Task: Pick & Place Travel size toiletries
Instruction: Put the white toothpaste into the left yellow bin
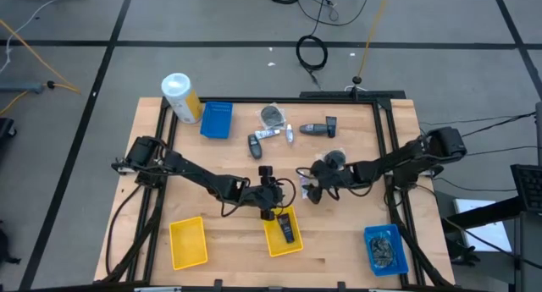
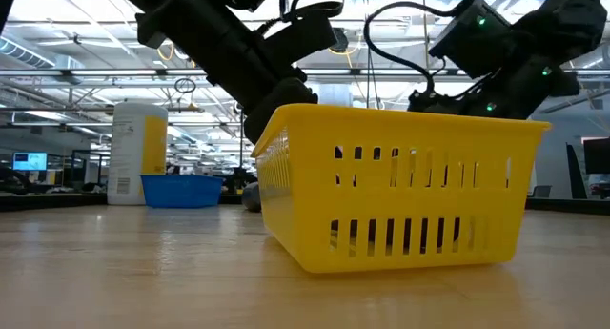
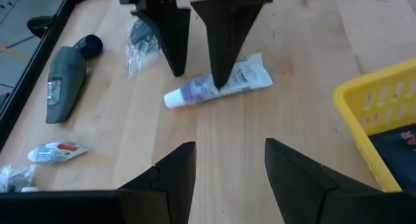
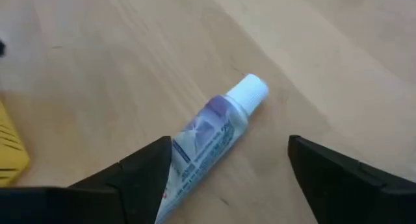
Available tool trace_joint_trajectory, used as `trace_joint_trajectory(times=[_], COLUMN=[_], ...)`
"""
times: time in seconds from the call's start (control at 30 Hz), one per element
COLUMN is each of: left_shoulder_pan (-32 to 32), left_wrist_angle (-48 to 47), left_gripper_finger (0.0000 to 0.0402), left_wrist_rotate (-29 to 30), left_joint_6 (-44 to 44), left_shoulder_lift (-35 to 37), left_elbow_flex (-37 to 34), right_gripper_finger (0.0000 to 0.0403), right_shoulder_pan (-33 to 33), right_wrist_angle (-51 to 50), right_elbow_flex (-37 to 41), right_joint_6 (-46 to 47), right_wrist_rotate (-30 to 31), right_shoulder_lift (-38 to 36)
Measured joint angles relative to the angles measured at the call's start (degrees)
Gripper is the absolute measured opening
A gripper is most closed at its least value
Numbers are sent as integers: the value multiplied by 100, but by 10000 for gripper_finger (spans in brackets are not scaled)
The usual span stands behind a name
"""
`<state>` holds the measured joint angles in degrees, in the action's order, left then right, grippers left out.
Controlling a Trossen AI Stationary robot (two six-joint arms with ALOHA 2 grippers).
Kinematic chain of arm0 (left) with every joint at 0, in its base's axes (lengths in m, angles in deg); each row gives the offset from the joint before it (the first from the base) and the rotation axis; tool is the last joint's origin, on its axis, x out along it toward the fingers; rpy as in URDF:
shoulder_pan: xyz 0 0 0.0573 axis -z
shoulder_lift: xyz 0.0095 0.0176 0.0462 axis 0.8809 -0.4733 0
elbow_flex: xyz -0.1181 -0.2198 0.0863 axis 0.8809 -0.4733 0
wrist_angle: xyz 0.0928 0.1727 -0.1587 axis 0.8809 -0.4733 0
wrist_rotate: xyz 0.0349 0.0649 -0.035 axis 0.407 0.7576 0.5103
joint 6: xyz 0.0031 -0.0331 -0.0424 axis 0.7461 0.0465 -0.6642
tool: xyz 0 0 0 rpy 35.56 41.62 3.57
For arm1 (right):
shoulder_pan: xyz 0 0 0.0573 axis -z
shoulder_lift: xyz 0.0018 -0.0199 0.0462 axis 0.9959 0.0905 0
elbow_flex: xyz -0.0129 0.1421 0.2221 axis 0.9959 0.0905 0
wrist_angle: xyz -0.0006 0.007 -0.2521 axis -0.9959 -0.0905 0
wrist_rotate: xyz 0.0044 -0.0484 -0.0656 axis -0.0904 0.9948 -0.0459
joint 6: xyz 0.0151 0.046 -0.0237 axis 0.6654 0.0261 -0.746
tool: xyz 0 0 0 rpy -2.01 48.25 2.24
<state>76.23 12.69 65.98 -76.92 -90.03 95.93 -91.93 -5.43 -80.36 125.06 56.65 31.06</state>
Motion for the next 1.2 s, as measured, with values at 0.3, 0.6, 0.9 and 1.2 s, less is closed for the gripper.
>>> trace_joint_trajectory(times=[0.3,0.6,0.9,1.2], left_shoulder_pan=[0,-48,69,177], left_wrist_angle=[-31,-181,-688,-596], left_gripper_finger=[179,179,179,179], left_wrist_rotate=[48,1013,1331,1487], left_joint_6=[-32,-777,-1365,-1440], left_shoulder_lift=[0,134,794,785], left_elbow_flex=[0,0,7,7], right_gripper_finger=[195,61,7,2], right_shoulder_pan=[-112,-237,-264,-763], right_wrist_angle=[633,651,952,2603], right_elbow_flex=[4,4,6,6], right_joint_6=[-1108,-1826,-2322,-3300], right_wrist_rotate=[-635,-627,-348,1406], right_shoulder_lift=[162,160,162,160])
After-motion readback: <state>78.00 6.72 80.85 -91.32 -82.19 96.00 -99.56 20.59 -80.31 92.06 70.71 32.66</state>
